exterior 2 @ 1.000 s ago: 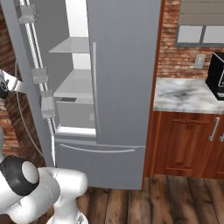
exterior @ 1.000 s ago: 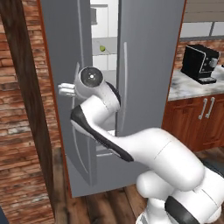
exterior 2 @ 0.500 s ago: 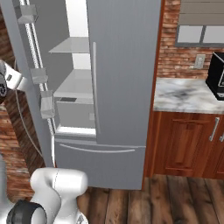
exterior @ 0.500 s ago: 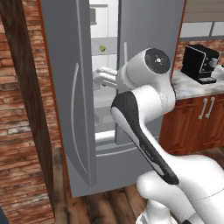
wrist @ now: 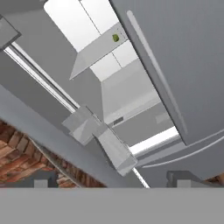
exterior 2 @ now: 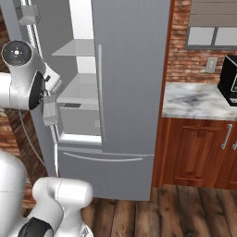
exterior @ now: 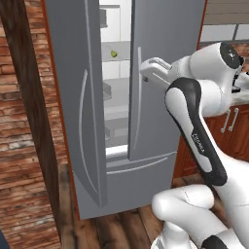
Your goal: There is a bowl on the dining counter. Grab a lemon wedge from the fridge and place it in the bowl. Then get the liquor bottle and glass cup from the cabinet and place them next to the bowl.
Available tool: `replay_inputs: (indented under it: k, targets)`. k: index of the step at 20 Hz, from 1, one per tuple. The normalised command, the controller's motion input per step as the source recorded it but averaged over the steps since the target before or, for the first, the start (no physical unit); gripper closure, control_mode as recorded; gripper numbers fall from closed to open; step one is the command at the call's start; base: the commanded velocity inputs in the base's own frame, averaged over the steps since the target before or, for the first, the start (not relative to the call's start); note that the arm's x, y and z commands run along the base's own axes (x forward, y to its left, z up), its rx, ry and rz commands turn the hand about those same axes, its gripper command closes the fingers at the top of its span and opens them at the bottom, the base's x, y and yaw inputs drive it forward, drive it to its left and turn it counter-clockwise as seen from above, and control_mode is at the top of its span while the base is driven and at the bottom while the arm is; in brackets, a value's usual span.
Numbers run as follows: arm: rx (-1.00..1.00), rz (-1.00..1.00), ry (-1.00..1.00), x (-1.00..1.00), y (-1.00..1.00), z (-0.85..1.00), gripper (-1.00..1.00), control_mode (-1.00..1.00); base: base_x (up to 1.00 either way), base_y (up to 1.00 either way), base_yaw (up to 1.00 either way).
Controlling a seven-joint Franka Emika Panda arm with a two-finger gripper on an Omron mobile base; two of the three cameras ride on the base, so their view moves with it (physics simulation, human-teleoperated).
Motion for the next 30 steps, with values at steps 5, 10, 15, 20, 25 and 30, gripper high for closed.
replay_inputs:
  k: [5,10,15,20,25,30]
  targets:
    - [0.13,0.11,0.0,0.74,-0.03,-0.2,-1.0,-1.0,0.0,0.0,0.0]
    - [0.12,0.14,0.0,0.74,0.11,-0.29,-1.0,-1.0,0.0,0.0,0.0]
    - [0.11,0.13,0.1,0.82,0.25,-0.37,-1.0,-1.0,0.0,0.0,0.0]
    - [0.12,0.11,0.15,0.76,0.51,-0.31,-1.0,-1.0,0.0,0.0,0.0]
    - [0.13,0.1,0.15,0.64,0.55,-0.15,-1.0,-1.0,0.0,0.0,0.0]
    - [0.12,0.1,0.13,0.46,0.49,-0.1,-1.0,-1.0,0.0,0.0,0.0]
